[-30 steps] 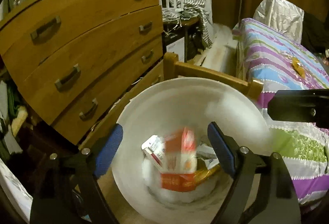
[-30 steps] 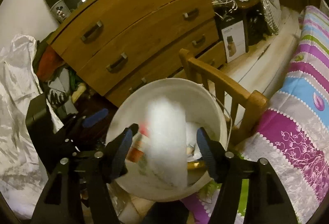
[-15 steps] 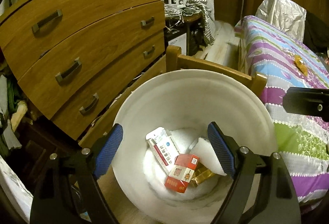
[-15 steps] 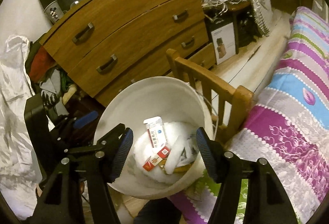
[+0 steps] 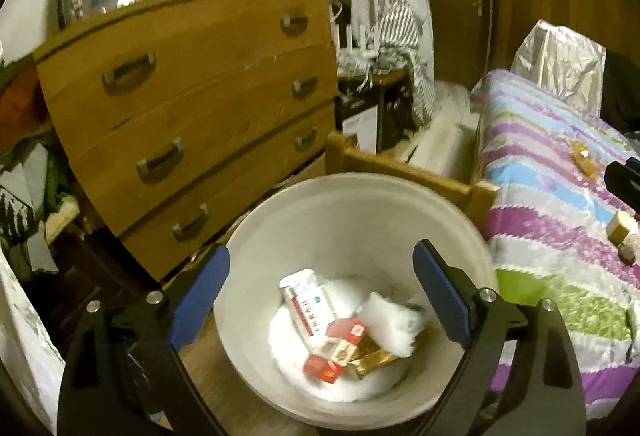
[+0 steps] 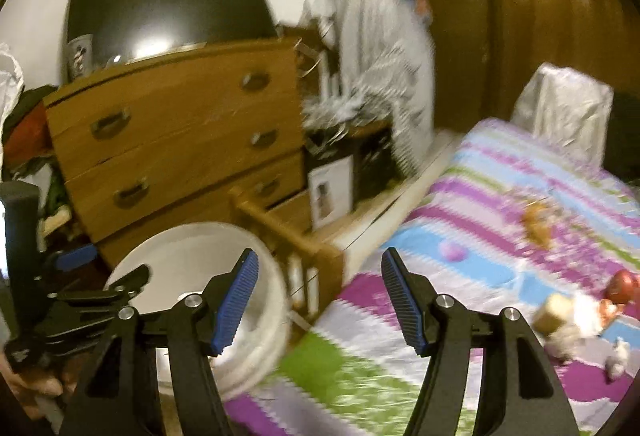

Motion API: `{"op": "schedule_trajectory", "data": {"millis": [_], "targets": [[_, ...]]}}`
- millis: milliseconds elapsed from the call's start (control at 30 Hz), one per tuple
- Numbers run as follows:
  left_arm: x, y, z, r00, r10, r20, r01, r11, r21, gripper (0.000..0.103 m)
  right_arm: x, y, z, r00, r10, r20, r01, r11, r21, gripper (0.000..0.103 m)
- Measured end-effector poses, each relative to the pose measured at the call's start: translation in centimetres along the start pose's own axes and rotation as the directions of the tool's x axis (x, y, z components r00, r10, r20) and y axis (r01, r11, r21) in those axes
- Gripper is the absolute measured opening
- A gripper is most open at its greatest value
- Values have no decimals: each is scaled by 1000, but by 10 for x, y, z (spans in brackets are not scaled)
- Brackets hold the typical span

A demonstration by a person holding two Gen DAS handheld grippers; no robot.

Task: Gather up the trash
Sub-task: 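Move both open tools back over the bedspread toward the remaining items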

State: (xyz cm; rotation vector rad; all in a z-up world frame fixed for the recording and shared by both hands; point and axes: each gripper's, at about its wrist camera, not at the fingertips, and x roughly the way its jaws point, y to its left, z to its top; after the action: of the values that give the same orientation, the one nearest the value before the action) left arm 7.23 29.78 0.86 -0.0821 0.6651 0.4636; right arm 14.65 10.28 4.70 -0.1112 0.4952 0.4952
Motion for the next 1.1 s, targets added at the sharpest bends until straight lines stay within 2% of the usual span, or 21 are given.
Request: {"op": "schedule_trajectory", "data": {"millis": [200, 300, 400, 500, 567, 667, 833, 900, 967, 1100], "targets": [[-52, -46, -1, 991, -33, 133, 30, 999, 22, 96, -48, -52, -29, 984, -149, 101, 148, 989, 14, 68], [-70, -71, -8, 984, -70, 165, 63, 997, 45, 97, -62, -86, -47, 975, -203, 91, 199, 979, 51, 68], [-85, -105, -21, 975, -134, 176, 119, 988, 94, 97, -74, -135, -70, 966, -255, 40, 248, 960, 130, 68], [-87, -140, -36, 972, -187, 144, 163, 973, 163, 97, -89, -188, -95, 954, -299, -10, 294, 931, 215, 68], [-81, -167, -49, 972, -218, 90, 195, 957, 217, 97, -103, -227, -114, 945, -326, -40, 323, 905, 277, 68], [-75, -191, -66, 962, -271, 23, 258, 936, 240, 97, -125, -284, -143, 931, -356, -80, 360, 858, 367, 68], [-76, -233, -100, 921, -385, -67, 388, 879, 277, 97, -159, -360, -191, 911, -388, -136, 402, 771, 494, 61], [-80, -247, -113, 913, -402, -69, 403, 863, 304, 97, -167, -376, -207, 913, -380, -148, 399, 757, 517, 52], [-82, -256, -124, 909, -411, -70, 411, 855, 316, 97, -167, -385, -218, 920, -359, -157, 386, 758, 527, 49], [-84, -267, -133, 905, -420, -62, 418, 855, 307, 97, -152, -376, -220, 951, -271, -148, 307, 773, 555, 46]]}}
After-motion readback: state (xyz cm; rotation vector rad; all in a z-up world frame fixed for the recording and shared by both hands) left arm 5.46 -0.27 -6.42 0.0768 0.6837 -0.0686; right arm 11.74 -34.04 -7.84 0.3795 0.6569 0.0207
